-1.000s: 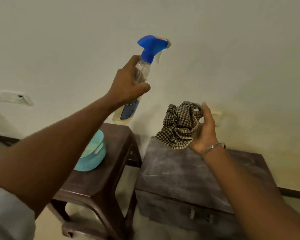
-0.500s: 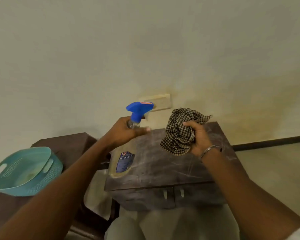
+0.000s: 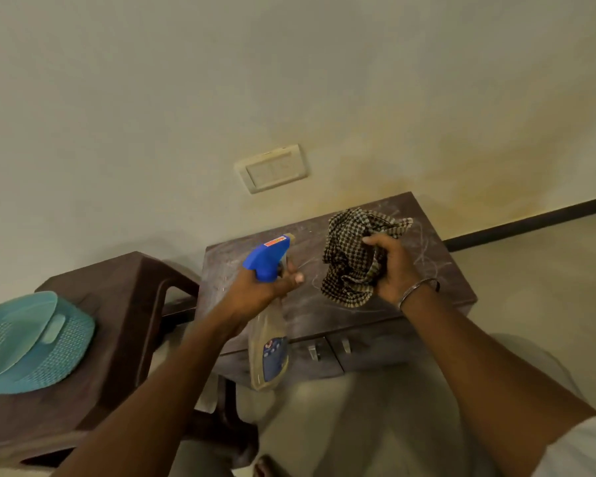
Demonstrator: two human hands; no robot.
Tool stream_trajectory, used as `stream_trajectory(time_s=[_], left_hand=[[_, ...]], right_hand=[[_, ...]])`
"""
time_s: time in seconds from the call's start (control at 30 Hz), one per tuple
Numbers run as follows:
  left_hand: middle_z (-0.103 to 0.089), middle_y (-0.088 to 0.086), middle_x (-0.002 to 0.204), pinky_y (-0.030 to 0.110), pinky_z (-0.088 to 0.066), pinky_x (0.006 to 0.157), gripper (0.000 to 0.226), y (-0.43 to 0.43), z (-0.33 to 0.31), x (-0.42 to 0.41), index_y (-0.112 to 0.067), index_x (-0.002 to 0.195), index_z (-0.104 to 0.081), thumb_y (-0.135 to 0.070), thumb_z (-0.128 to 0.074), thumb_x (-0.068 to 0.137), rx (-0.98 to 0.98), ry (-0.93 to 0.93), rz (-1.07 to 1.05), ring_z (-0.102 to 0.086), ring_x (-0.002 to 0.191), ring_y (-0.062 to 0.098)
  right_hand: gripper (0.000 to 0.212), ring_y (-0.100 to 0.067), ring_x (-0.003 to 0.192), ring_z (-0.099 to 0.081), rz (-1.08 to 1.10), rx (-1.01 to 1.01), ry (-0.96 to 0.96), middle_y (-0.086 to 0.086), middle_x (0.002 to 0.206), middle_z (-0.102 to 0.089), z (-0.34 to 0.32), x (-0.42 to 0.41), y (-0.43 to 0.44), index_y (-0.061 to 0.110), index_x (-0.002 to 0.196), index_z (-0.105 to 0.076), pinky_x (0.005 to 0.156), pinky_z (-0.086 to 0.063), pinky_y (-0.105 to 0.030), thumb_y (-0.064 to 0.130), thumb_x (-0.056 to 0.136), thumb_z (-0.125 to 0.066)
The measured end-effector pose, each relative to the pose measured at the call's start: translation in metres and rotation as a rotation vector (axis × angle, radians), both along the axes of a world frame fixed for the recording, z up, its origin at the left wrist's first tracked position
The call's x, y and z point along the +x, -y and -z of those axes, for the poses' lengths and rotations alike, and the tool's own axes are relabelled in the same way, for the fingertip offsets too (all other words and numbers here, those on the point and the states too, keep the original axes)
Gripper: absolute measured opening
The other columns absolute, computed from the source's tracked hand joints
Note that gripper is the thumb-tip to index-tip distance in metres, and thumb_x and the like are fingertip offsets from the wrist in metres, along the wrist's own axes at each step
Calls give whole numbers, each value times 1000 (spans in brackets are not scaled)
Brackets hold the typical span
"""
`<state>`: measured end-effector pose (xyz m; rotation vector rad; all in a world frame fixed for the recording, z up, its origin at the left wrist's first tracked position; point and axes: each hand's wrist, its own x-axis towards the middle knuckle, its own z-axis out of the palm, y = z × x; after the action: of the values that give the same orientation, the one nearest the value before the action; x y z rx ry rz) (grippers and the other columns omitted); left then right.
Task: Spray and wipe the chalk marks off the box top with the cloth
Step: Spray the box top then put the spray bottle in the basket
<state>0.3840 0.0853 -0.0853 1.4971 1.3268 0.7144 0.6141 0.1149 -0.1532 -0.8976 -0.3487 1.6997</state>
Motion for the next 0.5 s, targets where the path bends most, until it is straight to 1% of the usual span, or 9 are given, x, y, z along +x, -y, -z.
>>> stream_trajectory(time_s=[0.03,0.07,0.17,0.23,0.3,0.37,0.43,0.47,0.5], left_hand=[[-59,-1,73,30,-53,59,34,3,4,5,-2,93,-62,-28,-78,78,-13,-14,-24,-56,61,16],[-58,-1,69,28,-53,57,34,7,8,9,-5,92,-61,-32,-77,78,-24,-33,-39,-55,58,15],[-56,3,63,25,-51,56,34,14,20,19,-19,93,-57,-43,-74,76,-23,-88,-68,-55,54,14],[-58,5,59,20,-49,55,33,15,25,24,-21,84,-55,-47,-73,77,-2,-162,-79,-55,51,10],[-59,5,59,14,-46,51,27,15,27,30,-20,79,-56,-40,-74,81,-1,-209,-22,-54,48,6],[-62,9,66,17,-48,53,21,17,26,35,-14,89,-61,-27,-76,83,-17,-167,71,-55,52,7],[-64,19,79,25,-52,57,28,17,27,38,-7,100,-63,-22,-78,81,-29,-103,116,-58,59,13],[-64,19,79,26,-52,57,32,17,26,40,-5,99,-62,-24,-78,80,-25,-107,111,-58,59,14],[-63,16,72,23,-51,56,33,17,26,42,-6,97,-59,-26,-78,80,-12,-118,89,-57,56,12]], right_hand=[[30,-34,97,-62,7,-5,-8,-14,107,-67,4,3,1,6,108,-66,88,-50,-48,13,83,-50],[32,-34,96,-61,10,-8,-9,-13,105,-67,8,6,2,6,106,-66,87,-51,-47,11,82,-47],[34,-33,93,-60,-3,-43,-2,-12,100,-67,13,9,3,5,102,-65,84,-51,-45,8,79,-41],[35,-33,91,-61,-6,-46,-12,-12,99,-68,14,10,3,5,101,-66,81,-53,-43,7,79,-39],[37,-33,92,-62,-3,-29,-17,-13,102,-67,13,11,2,3,103,-65,83,-53,-44,7,78,-38],[39,-34,96,-61,3,-20,-13,-14,106,-66,12,12,0,2,107,-64,87,-51,-46,7,78,-38],[40,-34,98,-60,9,-18,-2,-14,107,-66,12,14,-1,2,108,-63,87,-51,-45,7,77,-38],[39,-34,98,-60,10,-19,2,-14,106,-66,12,14,-1,2,107,-64,87,-51,-45,7,77,-38],[38,-34,98,-60,9,-19,6,-14,104,-66,12,14,-1,2,105,-64,88,-50,-46,6,78,-38]])
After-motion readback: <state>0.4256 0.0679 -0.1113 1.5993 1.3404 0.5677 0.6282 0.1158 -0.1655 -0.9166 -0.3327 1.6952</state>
